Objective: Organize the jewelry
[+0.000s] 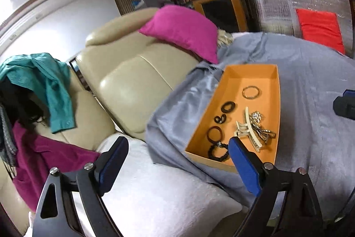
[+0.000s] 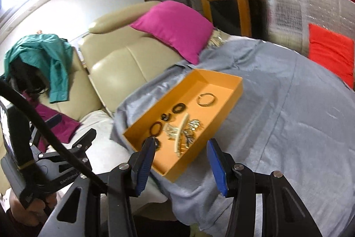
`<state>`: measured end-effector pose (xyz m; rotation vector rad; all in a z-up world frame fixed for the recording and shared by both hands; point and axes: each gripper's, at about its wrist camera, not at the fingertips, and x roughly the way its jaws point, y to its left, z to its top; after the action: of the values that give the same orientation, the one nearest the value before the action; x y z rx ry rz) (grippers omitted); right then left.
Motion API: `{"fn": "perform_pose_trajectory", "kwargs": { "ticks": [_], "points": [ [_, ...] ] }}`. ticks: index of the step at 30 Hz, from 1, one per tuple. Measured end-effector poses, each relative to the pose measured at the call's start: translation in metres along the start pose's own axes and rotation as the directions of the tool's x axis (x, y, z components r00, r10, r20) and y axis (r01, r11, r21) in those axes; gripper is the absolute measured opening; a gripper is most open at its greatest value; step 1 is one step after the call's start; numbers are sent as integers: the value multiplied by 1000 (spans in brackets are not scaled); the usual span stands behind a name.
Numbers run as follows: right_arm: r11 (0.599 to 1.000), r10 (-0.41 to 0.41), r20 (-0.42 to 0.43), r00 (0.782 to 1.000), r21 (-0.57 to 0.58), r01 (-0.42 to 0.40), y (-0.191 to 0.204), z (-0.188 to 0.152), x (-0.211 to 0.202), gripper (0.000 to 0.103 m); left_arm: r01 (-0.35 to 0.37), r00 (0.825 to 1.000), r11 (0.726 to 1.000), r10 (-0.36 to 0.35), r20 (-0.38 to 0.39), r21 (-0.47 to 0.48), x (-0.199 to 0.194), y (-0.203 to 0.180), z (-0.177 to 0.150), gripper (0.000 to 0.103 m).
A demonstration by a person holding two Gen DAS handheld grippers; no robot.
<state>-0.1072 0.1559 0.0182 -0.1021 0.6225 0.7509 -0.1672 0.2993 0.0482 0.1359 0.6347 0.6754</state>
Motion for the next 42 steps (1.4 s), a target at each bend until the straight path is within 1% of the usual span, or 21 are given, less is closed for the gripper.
{"fn": "perform_pose_trajectory", "kwargs": {
  "ticks": [5, 10, 13, 20, 28, 38, 42],
  "points": [
    [999, 1, 46, 999, -41, 1, 19, -5, -22, 59, -8, 999, 1000, 9, 33, -12, -28, 10, 3, 92],
    [997, -20, 87, 996, -72, 26, 32, -7, -43, 59, -1, 999, 998, 3, 41, -60, -45, 21, 6, 92],
    [997, -23, 93, 995, -75, 30, 36, -6, -53, 60, -3, 999, 997, 6, 41, -72, -52, 25, 6, 92],
    [996, -22, 89, 996, -84, 30, 47, -8, -66, 62, -33, 998, 996, 37, 46, -86, -67, 34, 5, 93],
    [998, -14, 95, 995, -60, 19, 50, -8, -69, 63, -35, 998, 995, 38, 39, -90, -69, 38, 2, 93],
    [998, -35, 57, 998, -53, 38, 51, -13, -51, 63, -28, 999, 995, 32, 33, -93, -65, 37, 0, 93],
    [998, -38, 60, 997, -52, 41, 51, -14, -49, 63, -27, 999, 995, 29, 28, -93, -62, 37, -1, 93]
  ]
}}
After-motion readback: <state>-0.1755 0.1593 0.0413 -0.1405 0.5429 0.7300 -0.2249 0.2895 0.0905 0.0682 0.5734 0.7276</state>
